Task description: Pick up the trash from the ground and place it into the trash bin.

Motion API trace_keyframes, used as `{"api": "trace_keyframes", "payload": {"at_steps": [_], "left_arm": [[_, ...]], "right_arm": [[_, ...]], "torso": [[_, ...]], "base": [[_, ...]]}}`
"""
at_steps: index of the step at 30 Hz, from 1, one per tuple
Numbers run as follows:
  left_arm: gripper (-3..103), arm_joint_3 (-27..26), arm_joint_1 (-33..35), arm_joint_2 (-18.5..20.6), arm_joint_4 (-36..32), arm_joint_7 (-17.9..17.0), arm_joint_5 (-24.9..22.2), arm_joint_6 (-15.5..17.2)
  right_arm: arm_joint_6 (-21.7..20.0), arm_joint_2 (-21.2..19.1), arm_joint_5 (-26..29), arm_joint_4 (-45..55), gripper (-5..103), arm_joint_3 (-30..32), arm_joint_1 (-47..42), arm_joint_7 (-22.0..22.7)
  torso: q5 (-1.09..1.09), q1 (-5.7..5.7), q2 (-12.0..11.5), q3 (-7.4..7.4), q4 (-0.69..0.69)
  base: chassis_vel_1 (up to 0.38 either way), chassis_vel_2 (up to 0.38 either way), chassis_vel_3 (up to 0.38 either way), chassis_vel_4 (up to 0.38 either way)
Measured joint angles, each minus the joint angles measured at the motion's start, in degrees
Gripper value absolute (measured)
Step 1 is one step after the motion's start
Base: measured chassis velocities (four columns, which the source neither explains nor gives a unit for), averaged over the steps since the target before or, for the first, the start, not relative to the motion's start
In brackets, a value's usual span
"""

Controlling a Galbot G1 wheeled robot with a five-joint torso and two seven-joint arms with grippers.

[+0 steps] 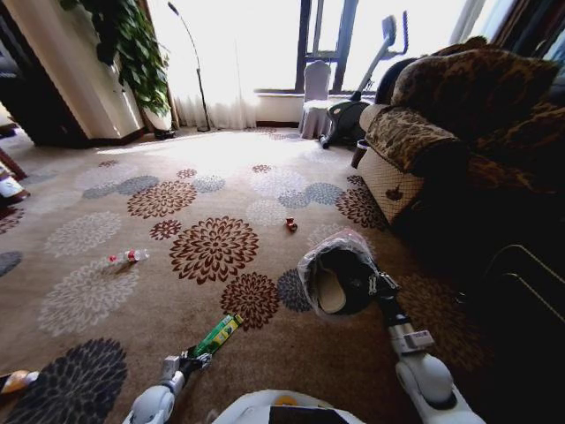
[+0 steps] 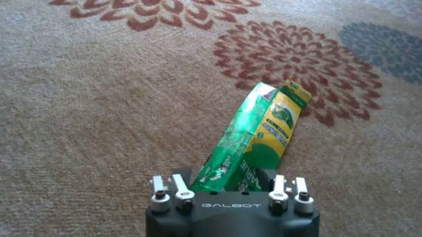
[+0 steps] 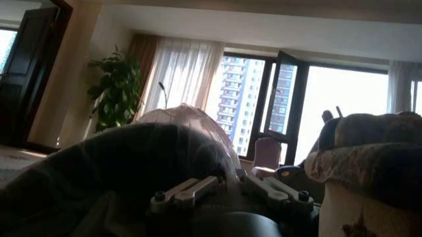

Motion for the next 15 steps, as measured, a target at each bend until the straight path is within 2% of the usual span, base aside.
{"api": "trace_keyframes", "payload": {"at_steps": [6,7,9,11,12,15], "left_arm": [[57,-0.60,0.83,0.09,-0.52,0.76,-0.18,-1.80],[49,-0.91,0.94,0.10,-0.89,0.77,-0.59,-2.04],[49,-1.08,1.01,0.06,-1.10,0.79,-0.73,-2.19],[41,-1.37,1.17,-0.26,-1.45,0.81,-0.92,-2.71],[41,-1.37,1.17,-0.26,-1.45,0.81,-0.92,-2.71],[28,-2.07,1.47,-1.02,-2.16,1.17,-2.09,-4.67]], "right_arm": [[0.00,0.39,-0.01,-0.06,0,-0.40,0.20,0.02],[0.00,0.48,-0.02,-0.15,0,-0.61,0.34,0.02],[0.00,0.51,-0.02,-0.25,0,-0.74,0.44,0.01],[0.00,0.57,0.00,-0.58,0,-1.01,0.68,0.01],[0.00,0.57,0.00,-0.58,0,-1.01,0.68,0.01],[0.00,0.66,0.08,-1.00,0,-1.42,1.03,0.02]], "torso": [[-0.01,0.00,0.00,0.00,-0.01],[0.00,0.00,0.00,0.00,-0.01],[-0.01,0.00,0.00,0.00,-0.01],[-0.01,0.00,0.00,0.00,-0.01],[-0.01,0.00,0.00,0.00,-0.01],[-0.01,0.00,0.00,0.00,-0.01]], "base": [[0.000,0.000,0.000,0.000],[0.000,0.000,0.000,0.000],[0.000,0.000,0.000,0.000],[0.000,0.000,0.000,0.000],[0.000,0.000,0.000,0.000],[0.000,0.000,0.000,0.000]]}}
